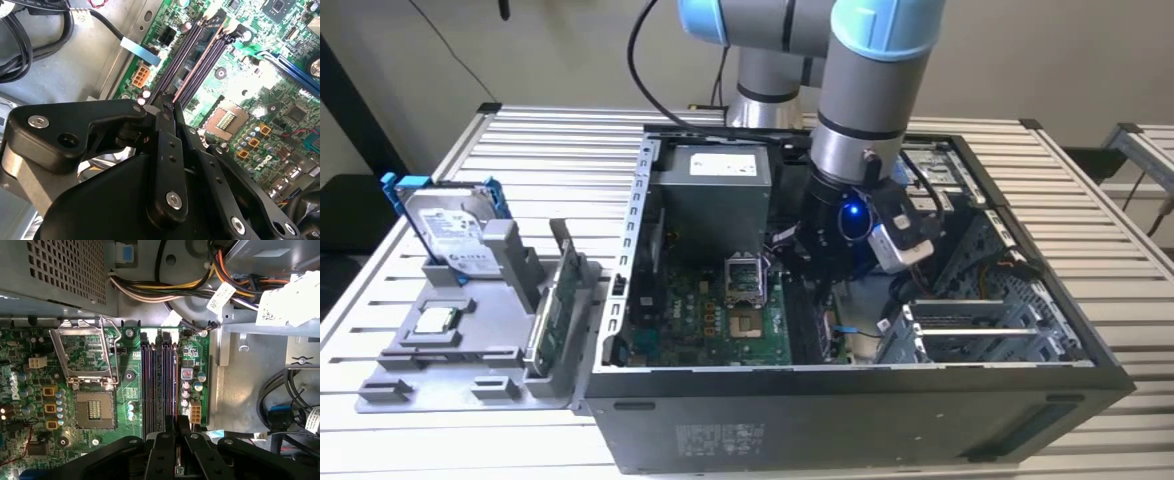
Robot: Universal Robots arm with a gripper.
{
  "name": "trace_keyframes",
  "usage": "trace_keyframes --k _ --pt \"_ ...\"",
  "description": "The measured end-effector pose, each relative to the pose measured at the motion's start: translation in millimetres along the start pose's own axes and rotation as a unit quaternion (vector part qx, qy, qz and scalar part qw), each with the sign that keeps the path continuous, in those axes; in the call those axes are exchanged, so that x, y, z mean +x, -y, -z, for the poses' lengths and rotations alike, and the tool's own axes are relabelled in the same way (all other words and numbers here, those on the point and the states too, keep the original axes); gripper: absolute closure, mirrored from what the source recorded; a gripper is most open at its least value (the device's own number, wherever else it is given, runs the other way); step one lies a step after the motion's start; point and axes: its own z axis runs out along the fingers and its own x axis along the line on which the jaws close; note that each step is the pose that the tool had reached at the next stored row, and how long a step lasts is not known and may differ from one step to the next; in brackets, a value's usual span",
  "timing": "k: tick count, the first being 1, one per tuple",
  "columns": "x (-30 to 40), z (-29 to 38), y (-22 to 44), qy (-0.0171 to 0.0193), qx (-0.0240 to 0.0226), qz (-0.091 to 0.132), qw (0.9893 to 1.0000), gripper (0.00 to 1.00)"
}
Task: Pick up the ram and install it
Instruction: 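Insert the ram into the slot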
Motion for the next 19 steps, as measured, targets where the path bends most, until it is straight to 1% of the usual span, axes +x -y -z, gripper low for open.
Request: trace_keyframes --k 2,3,4,8,11,16,19 --pt "-0.1 0.1 -1.2 0.0004 0.0159 0.0 0.9999 0.86" --pt "-0.1 0.1 -1.7 0.0006 0.0204 0.0 0.9998 0.86" --pt "-0.1 0.1 -1.9 0.0006 0.0216 0.0 0.9998 0.86" --pt "-0.1 0.2 -2.0 0.0006 0.0216 0.0 0.9998 0.86" --pt "0.0 0.2 -4.0 0.0009 0.0217 0.0 0.9998 0.86" --pt "0.0 0.1 -4.4 0.001 0.0218 0.0 0.9998 0.86" --pt "0.1 -1.1 -6.9 0.001 0.0218 0.0 0.9998 0.86"
